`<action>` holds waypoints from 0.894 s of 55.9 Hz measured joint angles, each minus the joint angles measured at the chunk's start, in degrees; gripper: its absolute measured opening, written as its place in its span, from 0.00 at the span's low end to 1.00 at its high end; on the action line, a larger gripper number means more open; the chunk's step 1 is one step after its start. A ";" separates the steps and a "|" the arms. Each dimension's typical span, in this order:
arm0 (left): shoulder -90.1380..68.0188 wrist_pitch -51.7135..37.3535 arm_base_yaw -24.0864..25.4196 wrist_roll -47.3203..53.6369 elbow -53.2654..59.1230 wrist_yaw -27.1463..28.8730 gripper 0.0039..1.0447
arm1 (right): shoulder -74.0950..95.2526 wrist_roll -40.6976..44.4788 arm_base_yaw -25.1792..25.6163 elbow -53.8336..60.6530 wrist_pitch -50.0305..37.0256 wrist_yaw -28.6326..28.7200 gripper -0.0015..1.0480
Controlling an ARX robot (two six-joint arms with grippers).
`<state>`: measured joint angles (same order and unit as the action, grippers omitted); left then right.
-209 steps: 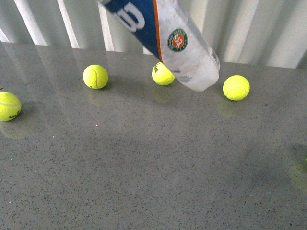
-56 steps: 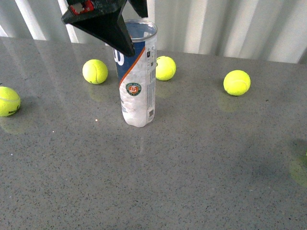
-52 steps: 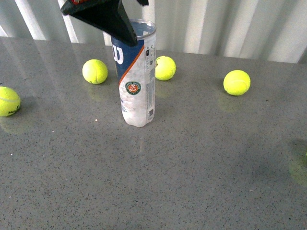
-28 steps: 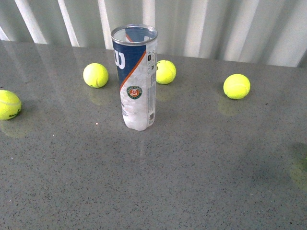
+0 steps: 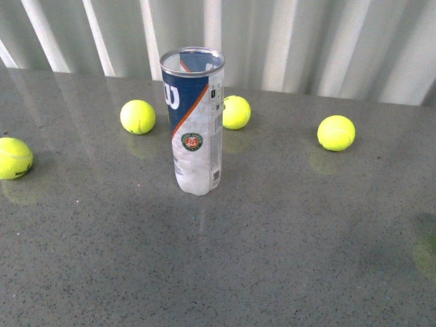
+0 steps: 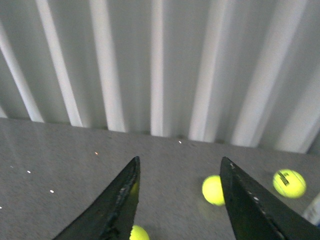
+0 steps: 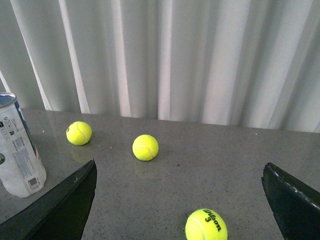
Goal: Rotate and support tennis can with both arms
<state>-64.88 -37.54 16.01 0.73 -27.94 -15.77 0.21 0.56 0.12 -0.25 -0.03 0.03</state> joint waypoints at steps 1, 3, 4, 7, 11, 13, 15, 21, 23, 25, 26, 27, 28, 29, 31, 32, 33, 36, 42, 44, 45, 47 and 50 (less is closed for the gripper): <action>0.61 -0.37 -0.61 -0.02 1.29 0.57 0.40 | 0.00 0.00 0.00 0.00 0.00 -0.02 0.93; 2.16 -0.83 -1.95 -0.07 4.17 1.44 0.32 | 0.00 0.00 0.00 0.00 0.00 0.00 0.93; 3.15 -1.09 -2.64 -0.11 5.66 2.16 0.26 | 0.00 0.00 0.00 0.00 0.00 0.00 0.93; 5.64 -1.53 -3.91 -0.24 8.68 3.91 0.14 | 0.00 0.00 0.00 -0.02 0.00 0.02 0.93; 9.25 -1.81 -5.49 -0.70 12.15 6.03 0.03 | 0.00 0.00 0.00 -0.02 0.00 0.02 0.93; 11.15 -1.81 -6.56 -0.83 14.01 6.86 0.03 | 0.00 0.00 0.00 -0.02 0.00 0.02 0.93; 12.37 -1.77 -7.23 -0.85 15.17 7.26 0.03 | 0.00 0.00 0.00 -0.02 0.00 0.00 0.93; 15.67 -1.16 -8.76 -0.83 17.68 8.41 0.03 | 0.00 0.00 0.00 -0.02 0.00 0.00 0.93; 16.66 -0.85 -9.14 -0.85 18.34 8.87 0.03 | 0.00 0.00 0.00 -0.02 0.00 0.00 0.93; 17.90 -0.35 -9.57 -0.85 19.15 9.53 0.03 | 0.00 0.00 0.00 0.00 0.00 0.00 0.93; 18.23 -0.24 -9.66 -0.83 19.32 9.68 0.03 | 0.00 0.00 0.00 -0.02 0.00 0.02 0.93; 18.84 0.04 -9.86 -0.83 19.71 9.84 0.03 | 0.00 0.00 0.00 0.00 0.00 0.02 0.93; 19.47 0.31 -10.05 -0.85 20.09 10.08 0.03 | 0.00 0.00 0.00 -0.02 0.00 0.00 0.93; 19.78 0.48 -10.14 -0.85 20.28 10.21 0.03 | 0.00 0.00 0.00 0.00 0.00 0.02 0.93; 21.03 1.09 -10.53 -0.85 20.94 10.60 0.03 | 0.00 0.00 0.00 0.00 0.00 0.02 0.93; 21.68 1.44 -10.71 -0.85 21.27 10.91 0.03 | 0.00 0.00 0.00 -0.02 0.00 0.02 0.93; 22.36 1.81 -11.30 -0.85 21.59 11.61 0.03 | 0.00 0.00 0.00 -0.02 0.00 0.02 0.93; 25.07 3.41 -14.62 -0.85 22.71 15.28 0.03 | 0.00 0.00 0.00 0.00 0.00 0.00 0.93; 29.70 6.43 -15.98 -0.85 24.28 15.61 0.03 | 0.00 0.00 0.00 0.00 0.00 0.02 0.93; 31.21 7.48 -15.98 -0.85 24.72 15.65 0.03 | 0.00 0.00 0.00 0.00 0.00 0.02 0.93; 31.82 7.93 -15.98 -0.85 24.90 15.67 0.03 | 0.00 0.00 0.00 0.00 0.00 0.00 0.93; 33.27 9.01 -15.98 -0.85 25.24 15.67 0.03 | 0.00 0.00 0.00 0.00 0.00 0.00 0.93; 34.60 8.28 -15.98 -0.87 26.58 15.67 0.03 | 0.00 0.00 0.00 0.00 0.00 0.02 0.93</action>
<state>-30.28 -29.26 0.03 -0.14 -1.37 -0.10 0.21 0.56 0.12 -0.25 -0.03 0.05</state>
